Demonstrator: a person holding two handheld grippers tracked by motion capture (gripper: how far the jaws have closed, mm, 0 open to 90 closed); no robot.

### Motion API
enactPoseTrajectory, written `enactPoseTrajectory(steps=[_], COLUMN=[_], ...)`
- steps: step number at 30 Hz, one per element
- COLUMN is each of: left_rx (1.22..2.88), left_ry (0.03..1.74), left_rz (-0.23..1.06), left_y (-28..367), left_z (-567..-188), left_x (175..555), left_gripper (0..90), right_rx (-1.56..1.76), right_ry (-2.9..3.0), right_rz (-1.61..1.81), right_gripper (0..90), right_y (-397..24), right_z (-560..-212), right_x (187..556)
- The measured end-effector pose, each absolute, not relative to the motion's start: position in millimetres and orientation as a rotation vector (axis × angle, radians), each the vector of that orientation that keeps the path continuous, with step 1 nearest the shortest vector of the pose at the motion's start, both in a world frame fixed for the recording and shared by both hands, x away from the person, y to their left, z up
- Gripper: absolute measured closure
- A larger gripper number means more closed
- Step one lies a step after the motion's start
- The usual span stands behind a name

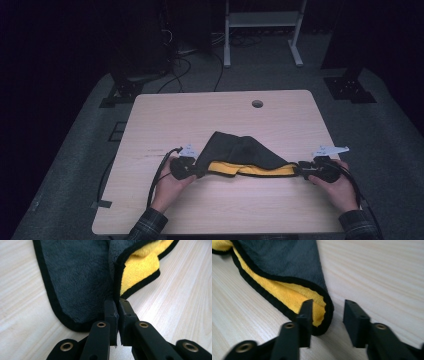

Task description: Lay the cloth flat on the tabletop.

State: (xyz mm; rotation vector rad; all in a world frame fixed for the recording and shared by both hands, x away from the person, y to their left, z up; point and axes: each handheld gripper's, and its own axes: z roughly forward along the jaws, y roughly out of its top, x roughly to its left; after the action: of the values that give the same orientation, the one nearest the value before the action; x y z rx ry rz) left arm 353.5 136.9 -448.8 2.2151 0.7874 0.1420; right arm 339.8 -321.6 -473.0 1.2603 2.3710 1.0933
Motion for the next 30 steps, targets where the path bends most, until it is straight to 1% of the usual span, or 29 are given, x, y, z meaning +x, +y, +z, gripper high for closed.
enactPoseTrajectory(steps=[1, 2, 3, 4, 7, 8, 9, 10, 14, 15, 16, 21, 23, 27, 28, 29, 30], left_rx=[2.203, 2.189, 2.154, 2.154, 2.109, 2.094, 2.065, 2.065, 1.998, 1.982, 1.963, 1.874, 1.863, 1.823, 1.812, 1.793, 1.793], left_ry=[0.784, 0.787, 0.781, 0.781, 0.774, 0.772, 0.766, 0.766, 0.762, 0.759, 0.758, 0.737, 0.733, 0.729, 0.729, 0.733, 0.733], left_rz=[0.145, 0.146, 0.163, 0.163, 0.192, 0.200, 0.223, 0.223, 0.259, 0.265, 0.272, 0.328, 0.341, 0.382, 0.385, 0.398, 0.398], left_y=[138, 139, 143, 143, 149, 152, 157, 157, 168, 172, 175, 193, 196, 207, 210, 214, 214], left_z=[-447, -443, -435, -435, -421, -416, -406, -406, -386, -381, -376, -345, -341, -328, -326, -322, -322], left_x=[353, 353, 353, 353, 353, 352, 351, 351, 349, 349, 348, 340, 338, 332, 331, 329, 329], left_gripper=[86.9, 86.9, 87.1, 87.1, 87.3, 87.3, 87.4, 87.4, 87.5, 87.5, 87.5, 87.7, 87.7, 87.6, 87.6, 87.7, 87.6], right_rx=[1.260, 1.260, 1.253, 1.253, 1.218, 1.218, 1.196, 1.196, 1.160, 1.149, 1.149, 1.058, 1.040, 0.961, 0.961, 0.934, 0.934], right_ry=[2.384, 2.384, 2.378, 2.378, 2.341, 2.341, 2.316, 2.316, 2.260, 2.237, 2.237, 2.199, 2.196, 2.175, 2.175, 2.165, 2.165], right_rz=[1.088, 1.088, 1.102, 1.102, 1.139, 1.139, 1.161, 1.161, 1.220, 1.258, 1.258, 1.349, 1.359, 1.403, 1.403, 1.424, 1.424], right_gripper=[76.4, 76.4, 83.5, 83.5, 84.8, 84.8, 84.9, 84.9, 85.1, 85.2, 85.2, 85.3, 85.3, 85.3, 85.3, 85.3, 85.3], right_y=[-321, -321, -321, -321, -321, -321, -320, -320, -320, -321, -321, -315, -314, -306, -306, -303, -303], right_z=[-474, -474, -472, -472, -457, -457, -447, -447, -427, -416, -416, -385, -380, -356, -356, -346, -346], right_x=[341, 341, 341, 341, 340, 340, 341, 341, 344, 345, 345, 340, 339, 338, 338, 336, 336])
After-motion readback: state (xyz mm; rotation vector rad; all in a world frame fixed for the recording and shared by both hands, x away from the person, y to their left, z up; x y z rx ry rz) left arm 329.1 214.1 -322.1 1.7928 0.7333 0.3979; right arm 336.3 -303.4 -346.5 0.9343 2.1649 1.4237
